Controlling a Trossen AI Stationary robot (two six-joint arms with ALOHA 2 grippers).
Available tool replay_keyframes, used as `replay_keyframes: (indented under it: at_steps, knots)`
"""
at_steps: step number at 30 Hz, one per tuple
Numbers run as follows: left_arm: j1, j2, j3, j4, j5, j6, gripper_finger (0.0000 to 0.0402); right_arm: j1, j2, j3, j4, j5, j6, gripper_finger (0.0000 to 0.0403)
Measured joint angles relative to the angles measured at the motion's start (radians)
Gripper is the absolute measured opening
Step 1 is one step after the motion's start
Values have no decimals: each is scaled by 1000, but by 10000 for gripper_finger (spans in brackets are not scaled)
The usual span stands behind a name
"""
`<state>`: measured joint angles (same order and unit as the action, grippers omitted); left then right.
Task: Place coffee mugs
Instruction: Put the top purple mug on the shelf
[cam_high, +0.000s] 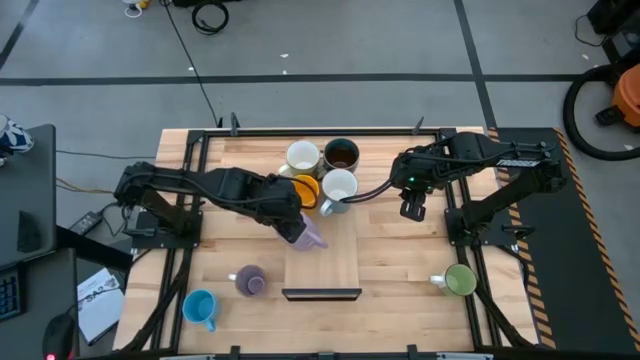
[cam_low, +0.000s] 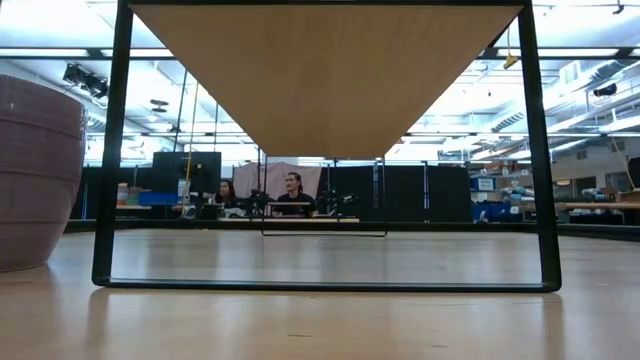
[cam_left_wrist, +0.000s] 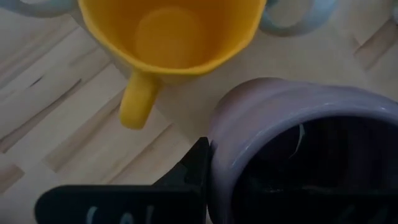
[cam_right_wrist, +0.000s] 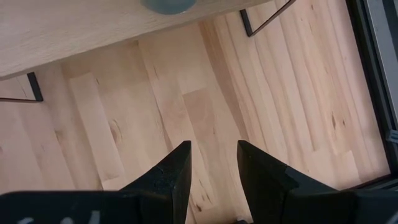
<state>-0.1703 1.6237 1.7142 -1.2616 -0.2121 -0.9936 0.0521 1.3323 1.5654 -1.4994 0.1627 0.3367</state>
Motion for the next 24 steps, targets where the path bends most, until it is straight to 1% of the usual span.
replay_keyframes:
  at_steps: [11, 13, 24]
  knots:
    - [6, 52, 0, -19, -12, -17, 42, 0, 0, 0, 2, 0, 0, 134]
    - [7, 61, 0, -20, -12, -24, 47, 0, 0, 0, 2, 0, 0, 134]
    - [17, 69, 1, -28, -11, -51, 54, 0, 0, 0, 2, 0, 0, 134]
